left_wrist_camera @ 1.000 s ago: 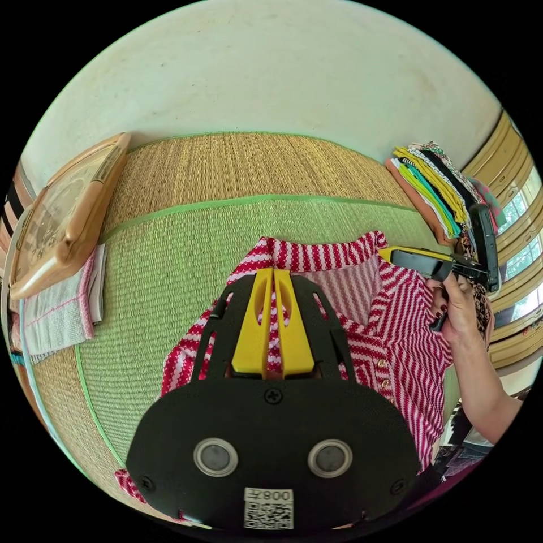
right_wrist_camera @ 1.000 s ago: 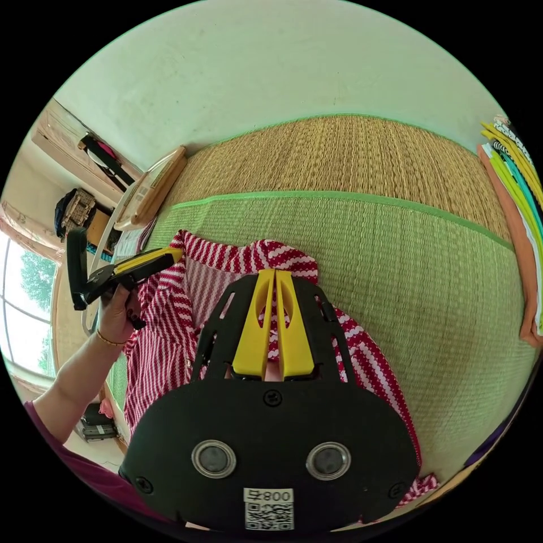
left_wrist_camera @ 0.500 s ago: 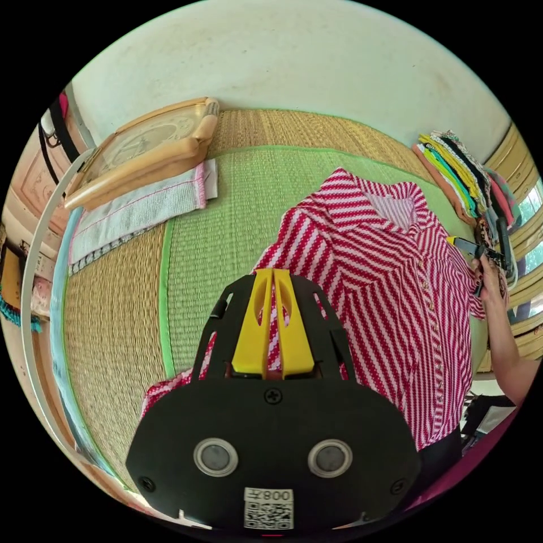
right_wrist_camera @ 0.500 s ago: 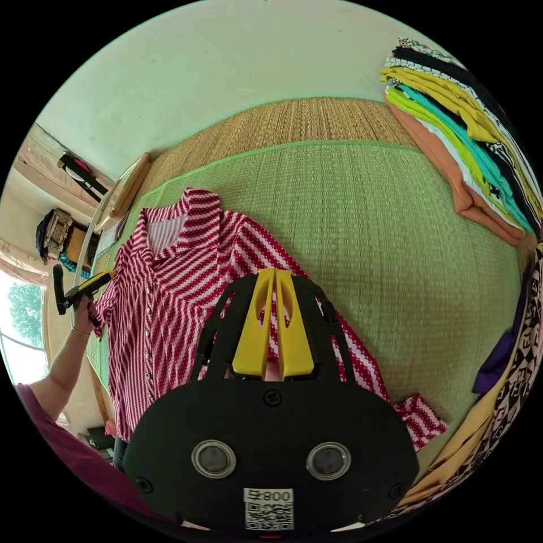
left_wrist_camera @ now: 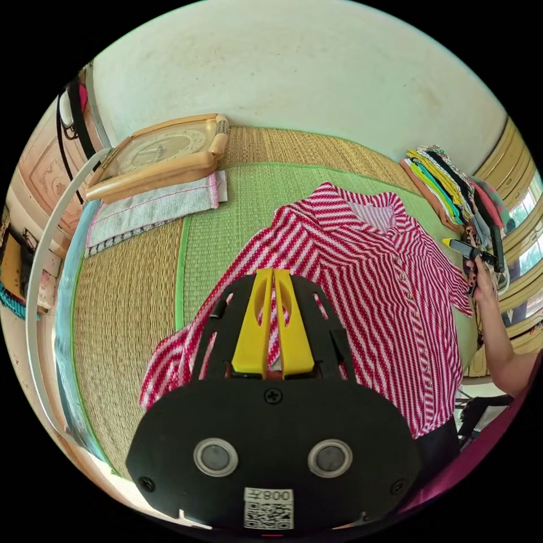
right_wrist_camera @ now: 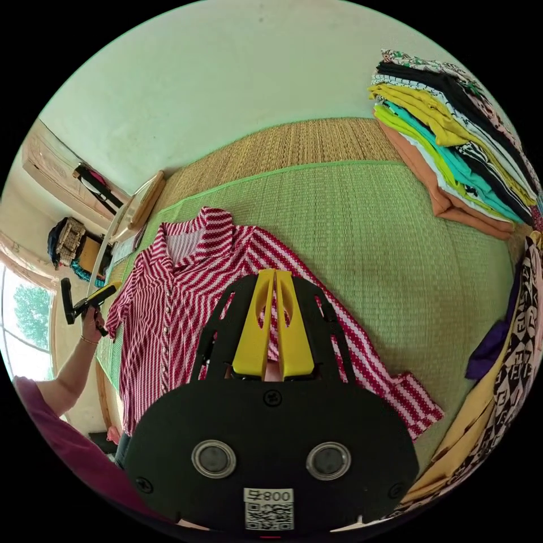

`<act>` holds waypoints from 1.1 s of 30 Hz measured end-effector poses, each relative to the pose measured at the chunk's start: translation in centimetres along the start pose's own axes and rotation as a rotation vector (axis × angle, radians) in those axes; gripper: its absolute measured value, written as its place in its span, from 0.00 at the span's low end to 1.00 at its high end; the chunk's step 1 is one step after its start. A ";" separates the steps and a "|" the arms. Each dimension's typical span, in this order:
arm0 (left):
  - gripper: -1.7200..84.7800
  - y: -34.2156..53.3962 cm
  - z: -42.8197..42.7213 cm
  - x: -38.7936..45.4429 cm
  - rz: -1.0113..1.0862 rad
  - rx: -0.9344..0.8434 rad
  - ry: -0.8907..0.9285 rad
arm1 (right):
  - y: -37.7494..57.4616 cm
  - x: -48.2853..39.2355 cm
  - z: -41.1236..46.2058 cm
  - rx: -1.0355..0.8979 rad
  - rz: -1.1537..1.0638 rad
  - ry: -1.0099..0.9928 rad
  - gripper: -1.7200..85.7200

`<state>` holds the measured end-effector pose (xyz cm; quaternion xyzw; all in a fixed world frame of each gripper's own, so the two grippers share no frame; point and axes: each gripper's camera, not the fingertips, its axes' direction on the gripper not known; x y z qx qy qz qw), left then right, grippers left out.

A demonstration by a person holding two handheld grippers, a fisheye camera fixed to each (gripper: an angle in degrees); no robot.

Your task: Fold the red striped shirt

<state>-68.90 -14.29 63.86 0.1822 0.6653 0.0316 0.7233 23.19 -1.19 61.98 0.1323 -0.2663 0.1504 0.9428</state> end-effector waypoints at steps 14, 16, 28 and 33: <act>0.02 7.7 -3.6 -6.7 -0.137 -0.127 -0.111 | 11.8 1.4 -3.0 -0.086 0.146 -0.007 0.02; 0.02 8.8 -5.1 -6.5 -0.132 -0.096 -0.097 | 11.7 0.9 -3.9 -0.089 0.143 0.016 0.02; 0.07 25.3 -10.2 -3.6 -0.162 -0.245 0.321 | 21.1 -3.3 -11.0 -0.154 0.090 -0.091 0.04; 0.11 31.7 -11.8 -5.6 -0.278 -0.278 0.342 | 28.9 -3.5 -15.2 -0.238 0.111 -0.072 0.09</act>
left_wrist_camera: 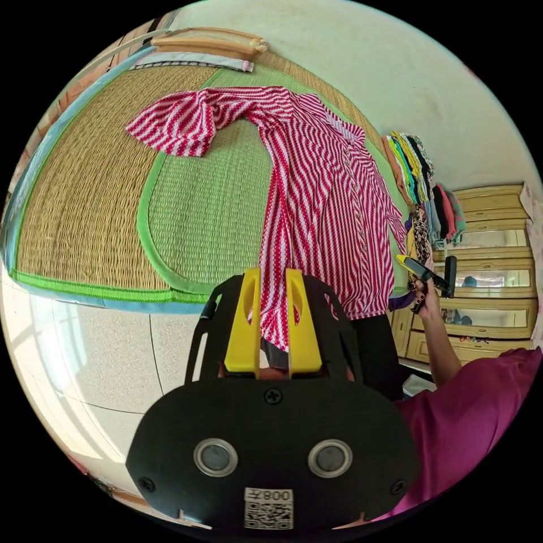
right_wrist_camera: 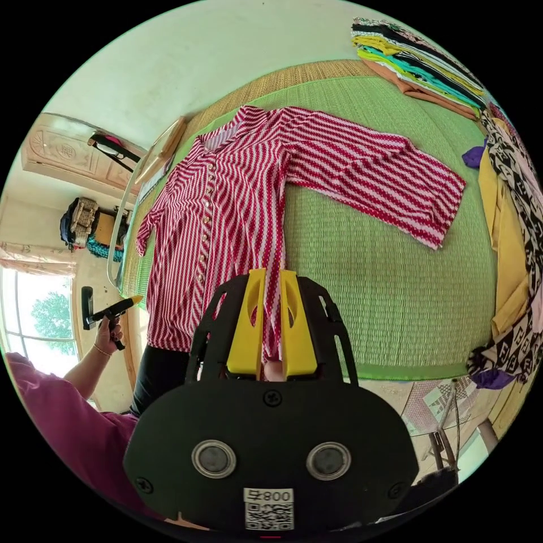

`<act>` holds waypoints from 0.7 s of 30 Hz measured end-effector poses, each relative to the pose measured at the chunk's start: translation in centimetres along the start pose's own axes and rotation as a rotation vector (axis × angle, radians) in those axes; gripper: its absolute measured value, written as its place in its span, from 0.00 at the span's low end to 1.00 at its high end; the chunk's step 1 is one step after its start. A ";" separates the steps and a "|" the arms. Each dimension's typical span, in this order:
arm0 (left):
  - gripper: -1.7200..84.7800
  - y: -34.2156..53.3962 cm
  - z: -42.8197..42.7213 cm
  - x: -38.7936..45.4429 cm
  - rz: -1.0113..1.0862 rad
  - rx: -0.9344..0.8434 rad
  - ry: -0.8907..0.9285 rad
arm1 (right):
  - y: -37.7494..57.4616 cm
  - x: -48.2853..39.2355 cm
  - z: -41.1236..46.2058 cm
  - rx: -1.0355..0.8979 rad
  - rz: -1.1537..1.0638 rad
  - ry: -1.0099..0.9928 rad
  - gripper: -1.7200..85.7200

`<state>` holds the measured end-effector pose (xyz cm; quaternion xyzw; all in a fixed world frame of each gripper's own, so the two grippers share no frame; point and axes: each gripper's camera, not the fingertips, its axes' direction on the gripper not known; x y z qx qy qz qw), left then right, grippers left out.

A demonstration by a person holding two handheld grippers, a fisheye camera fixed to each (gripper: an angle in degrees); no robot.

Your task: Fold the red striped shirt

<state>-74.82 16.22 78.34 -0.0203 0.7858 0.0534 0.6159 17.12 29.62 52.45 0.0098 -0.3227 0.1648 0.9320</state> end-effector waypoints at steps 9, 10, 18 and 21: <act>0.06 4.4 3.0 -4.9 -0.136 -0.059 0.107 | 12.4 7.6 -2.4 0.024 0.220 -0.254 0.12; 0.04 4.5 3.0 -4.9 -0.125 -0.064 0.093 | 12.8 7.8 -2.5 0.022 0.225 -0.264 0.12; 0.02 7.6 1.7 -7.8 -0.154 0.024 0.164 | 15.6 10.5 -1.8 -0.015 0.244 -0.329 0.12; 0.02 8.5 2.2 -9.4 -0.205 0.052 0.221 | 15.6 10.8 -1.1 -0.051 0.257 -0.344 0.05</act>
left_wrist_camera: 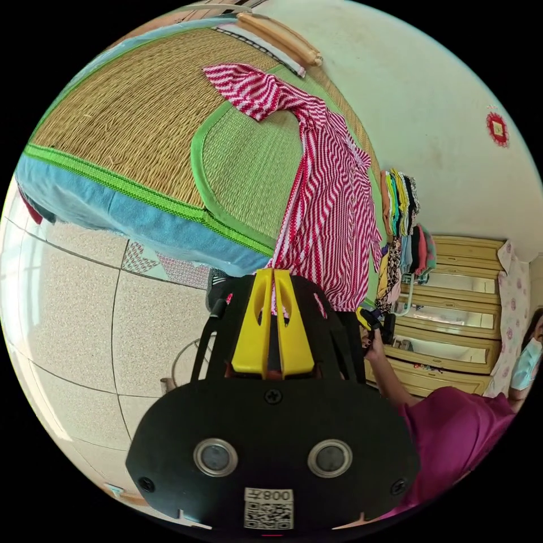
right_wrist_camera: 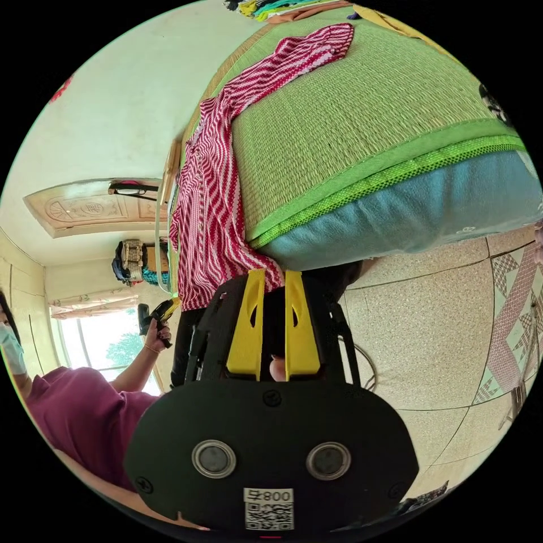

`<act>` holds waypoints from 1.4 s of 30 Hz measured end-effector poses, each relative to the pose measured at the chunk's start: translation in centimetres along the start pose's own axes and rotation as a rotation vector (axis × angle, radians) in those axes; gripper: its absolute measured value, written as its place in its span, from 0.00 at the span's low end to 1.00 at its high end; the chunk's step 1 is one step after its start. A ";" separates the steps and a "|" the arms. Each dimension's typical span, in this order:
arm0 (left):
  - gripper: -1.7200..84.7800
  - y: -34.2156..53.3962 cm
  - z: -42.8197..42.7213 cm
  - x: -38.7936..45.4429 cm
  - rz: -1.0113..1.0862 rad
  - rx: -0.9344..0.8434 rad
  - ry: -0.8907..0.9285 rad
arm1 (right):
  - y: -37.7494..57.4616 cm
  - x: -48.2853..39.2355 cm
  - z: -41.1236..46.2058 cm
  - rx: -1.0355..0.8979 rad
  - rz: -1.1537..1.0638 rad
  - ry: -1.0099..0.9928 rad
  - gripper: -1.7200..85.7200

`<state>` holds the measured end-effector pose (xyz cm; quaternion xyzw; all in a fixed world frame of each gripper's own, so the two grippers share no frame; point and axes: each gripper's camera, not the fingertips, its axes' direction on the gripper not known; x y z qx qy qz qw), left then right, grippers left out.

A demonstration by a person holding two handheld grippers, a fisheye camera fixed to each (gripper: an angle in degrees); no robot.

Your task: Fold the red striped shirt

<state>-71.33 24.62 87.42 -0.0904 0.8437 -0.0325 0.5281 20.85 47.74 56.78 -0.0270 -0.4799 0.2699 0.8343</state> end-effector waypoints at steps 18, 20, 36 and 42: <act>0.05 2.3 5.1 -4.3 0.021 0.046 -0.166 | 3.0 -1.1 -7.8 0.036 -0.010 0.038 0.03; 0.06 2.9 6.4 -1.2 0.161 0.066 -0.186 | 3.1 -0.7 -7.7 0.046 0.016 0.067 0.04; 0.04 7.8 32.2 14.3 0.989 -0.339 -0.430 | 4.5 -0.2 -7.4 0.119 0.054 -0.020 0.04; 0.02 8.2 33.0 13.4 0.960 -0.313 -0.382 | 4.0 -0.8 -5.9 0.107 0.029 -0.037 0.04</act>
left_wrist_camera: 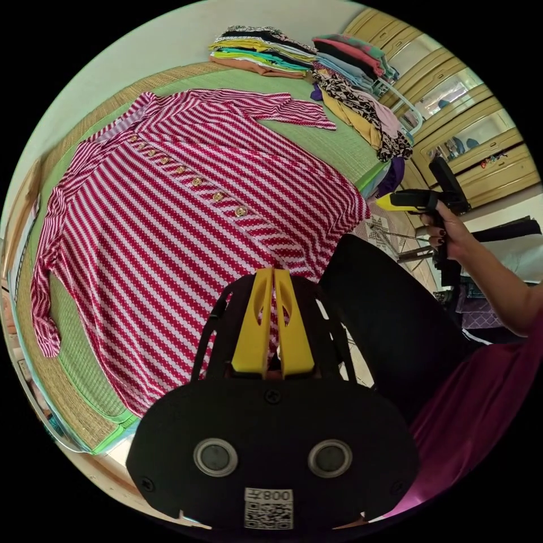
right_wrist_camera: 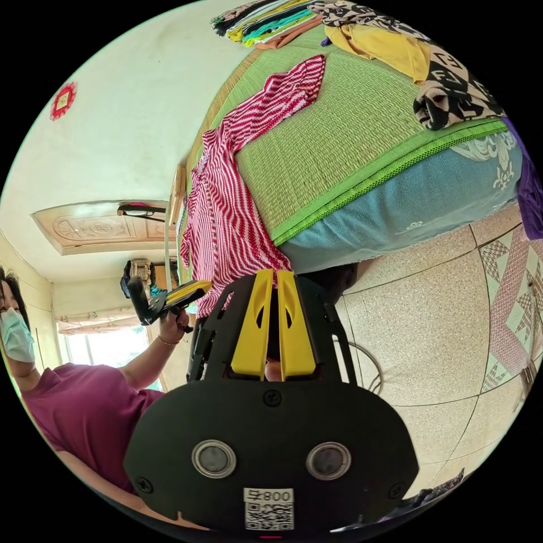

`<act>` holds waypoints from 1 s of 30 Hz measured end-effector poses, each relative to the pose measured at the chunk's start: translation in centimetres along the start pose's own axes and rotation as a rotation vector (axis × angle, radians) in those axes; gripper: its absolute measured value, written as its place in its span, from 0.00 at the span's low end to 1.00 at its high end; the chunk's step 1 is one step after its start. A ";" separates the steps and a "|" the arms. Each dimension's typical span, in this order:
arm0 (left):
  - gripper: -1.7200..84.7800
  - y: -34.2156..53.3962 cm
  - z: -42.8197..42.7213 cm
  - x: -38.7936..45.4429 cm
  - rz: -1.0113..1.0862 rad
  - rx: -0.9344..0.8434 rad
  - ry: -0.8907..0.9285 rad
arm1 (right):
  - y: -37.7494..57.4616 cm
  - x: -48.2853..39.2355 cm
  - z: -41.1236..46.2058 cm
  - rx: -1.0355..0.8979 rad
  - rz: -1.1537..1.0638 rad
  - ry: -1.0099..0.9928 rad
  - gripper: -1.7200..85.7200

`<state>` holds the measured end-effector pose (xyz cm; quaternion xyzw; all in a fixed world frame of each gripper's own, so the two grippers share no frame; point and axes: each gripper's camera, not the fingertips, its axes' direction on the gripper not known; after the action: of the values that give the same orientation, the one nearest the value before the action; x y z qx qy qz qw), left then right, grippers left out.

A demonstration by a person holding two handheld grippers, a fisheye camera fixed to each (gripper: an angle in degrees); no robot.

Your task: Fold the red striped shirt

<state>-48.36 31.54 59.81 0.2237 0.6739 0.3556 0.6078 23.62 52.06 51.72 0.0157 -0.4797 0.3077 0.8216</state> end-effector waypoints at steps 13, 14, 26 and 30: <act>0.02 2.1 1.0 -3.2 -0.142 0.048 0.081 | -1.6 -5.2 3.2 0.012 -0.135 0.044 0.04; 0.02 2.0 1.1 -3.5 -0.152 0.051 0.086 | -2.4 -6.4 4.1 0.005 -0.166 0.053 0.05; 0.02 0.6 1.2 -5.0 -0.138 0.060 0.109 | -21.1 -14.8 15.1 0.033 -0.304 0.150 0.11; 0.02 0.3 0.7 -5.9 -0.149 0.073 0.120 | -25.7 -14.1 17.7 0.030 -0.234 0.146 0.10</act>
<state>-46.73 27.56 63.98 0.1732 0.7362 0.2974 0.5827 18.25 18.65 56.94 0.0614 -0.4089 0.2171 0.8843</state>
